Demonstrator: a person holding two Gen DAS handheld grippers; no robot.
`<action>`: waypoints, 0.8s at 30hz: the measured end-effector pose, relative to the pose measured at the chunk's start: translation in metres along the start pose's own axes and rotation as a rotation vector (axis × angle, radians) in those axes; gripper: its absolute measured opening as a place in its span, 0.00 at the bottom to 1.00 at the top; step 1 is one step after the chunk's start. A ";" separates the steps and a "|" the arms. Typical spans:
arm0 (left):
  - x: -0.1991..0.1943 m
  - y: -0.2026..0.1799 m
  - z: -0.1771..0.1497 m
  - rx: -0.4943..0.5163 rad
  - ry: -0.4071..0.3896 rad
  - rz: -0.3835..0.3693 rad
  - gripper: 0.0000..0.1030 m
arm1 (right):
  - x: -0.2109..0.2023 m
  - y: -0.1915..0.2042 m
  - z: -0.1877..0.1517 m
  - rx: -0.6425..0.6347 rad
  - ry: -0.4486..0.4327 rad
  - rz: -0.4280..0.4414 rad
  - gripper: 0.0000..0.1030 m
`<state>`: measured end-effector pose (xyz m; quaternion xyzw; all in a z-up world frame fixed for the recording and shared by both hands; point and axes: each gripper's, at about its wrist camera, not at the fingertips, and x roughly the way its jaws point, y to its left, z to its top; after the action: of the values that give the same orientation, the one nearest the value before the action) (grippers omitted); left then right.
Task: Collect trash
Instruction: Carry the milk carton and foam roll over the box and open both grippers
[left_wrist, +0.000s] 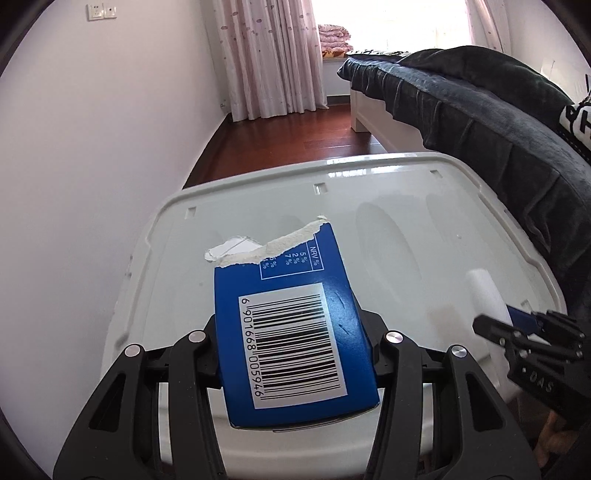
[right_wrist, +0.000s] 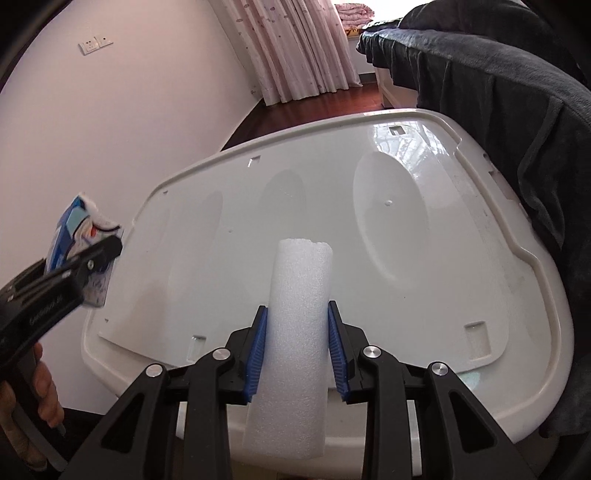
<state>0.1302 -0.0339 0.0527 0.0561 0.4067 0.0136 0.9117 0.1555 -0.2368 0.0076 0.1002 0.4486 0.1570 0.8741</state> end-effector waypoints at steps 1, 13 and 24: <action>-0.008 0.001 -0.010 -0.010 0.010 0.002 0.47 | -0.007 0.003 -0.003 -0.011 -0.011 -0.001 0.30; -0.063 -0.007 -0.127 -0.029 0.083 -0.063 0.47 | -0.067 0.035 -0.112 -0.087 -0.061 -0.046 0.31; -0.036 -0.016 -0.213 -0.023 0.262 -0.113 0.47 | -0.044 0.051 -0.186 -0.100 0.107 -0.091 0.31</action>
<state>-0.0526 -0.0332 -0.0637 0.0202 0.5246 -0.0260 0.8507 -0.0303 -0.1988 -0.0506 0.0274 0.4905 0.1446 0.8589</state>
